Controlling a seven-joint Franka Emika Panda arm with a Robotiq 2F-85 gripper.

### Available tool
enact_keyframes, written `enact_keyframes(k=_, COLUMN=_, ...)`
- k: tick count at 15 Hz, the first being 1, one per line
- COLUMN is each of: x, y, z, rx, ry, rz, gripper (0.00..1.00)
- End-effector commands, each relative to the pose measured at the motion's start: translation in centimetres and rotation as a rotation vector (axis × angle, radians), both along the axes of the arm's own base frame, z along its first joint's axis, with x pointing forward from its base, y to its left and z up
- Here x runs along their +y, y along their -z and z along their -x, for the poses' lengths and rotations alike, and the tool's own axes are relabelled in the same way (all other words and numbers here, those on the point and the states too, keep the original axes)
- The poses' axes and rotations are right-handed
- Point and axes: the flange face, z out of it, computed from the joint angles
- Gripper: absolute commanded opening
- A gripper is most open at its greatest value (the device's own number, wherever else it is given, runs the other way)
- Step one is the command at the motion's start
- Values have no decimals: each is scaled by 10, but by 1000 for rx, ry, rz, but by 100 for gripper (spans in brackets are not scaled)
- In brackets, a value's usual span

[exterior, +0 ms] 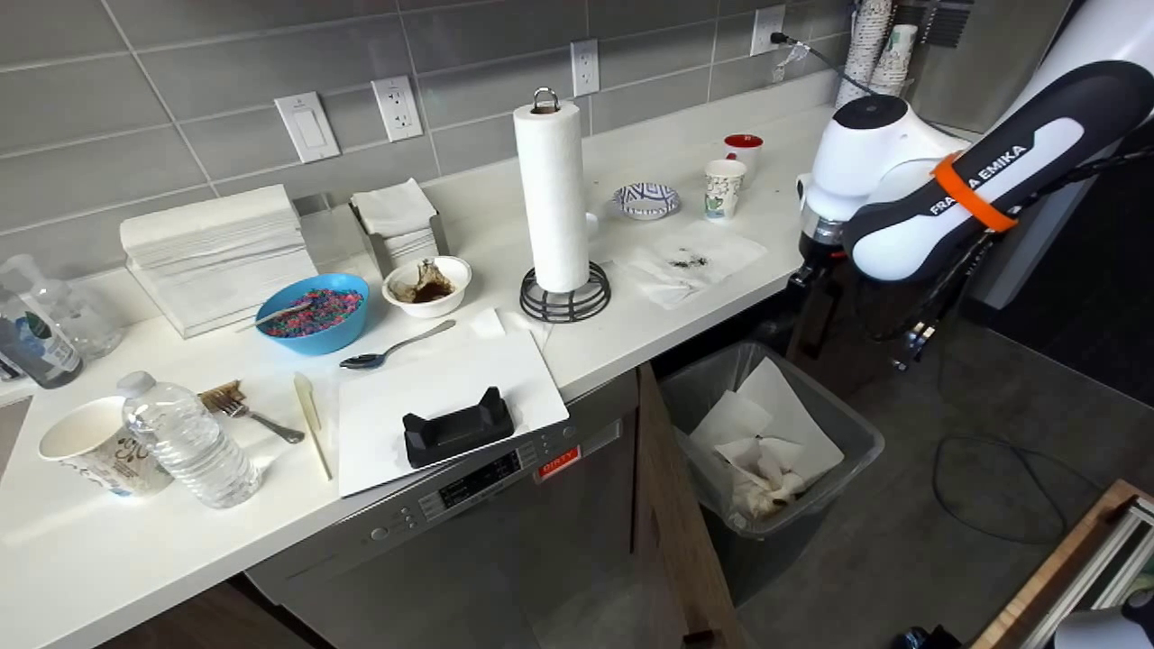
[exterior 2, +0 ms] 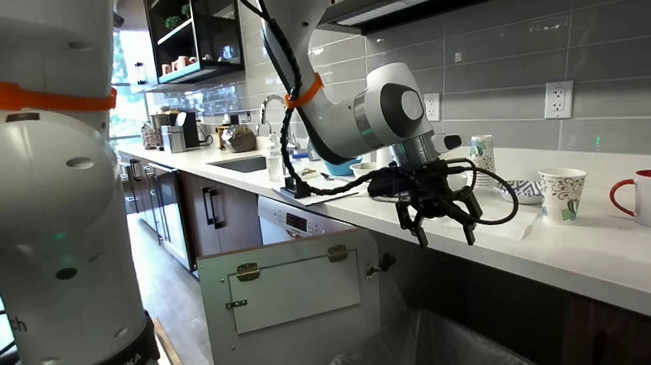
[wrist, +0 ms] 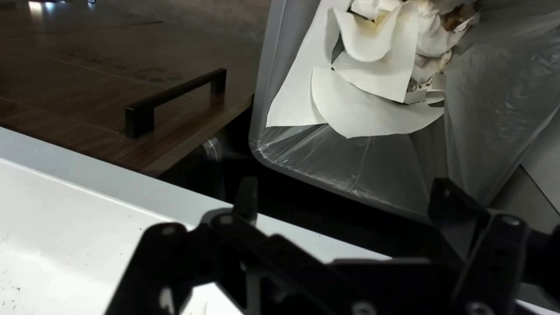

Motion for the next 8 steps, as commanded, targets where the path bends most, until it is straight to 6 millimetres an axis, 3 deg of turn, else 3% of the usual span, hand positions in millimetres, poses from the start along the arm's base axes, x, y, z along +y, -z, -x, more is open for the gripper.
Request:
enact_keyframes(k=1, x=5, y=-13, z=7, rx=-30, ry=1, rz=24, gripper=100)
enact_keyframes(k=8, x=22, y=-70, z=-14, rx=-207, ry=-73, rz=184, gripper=100)
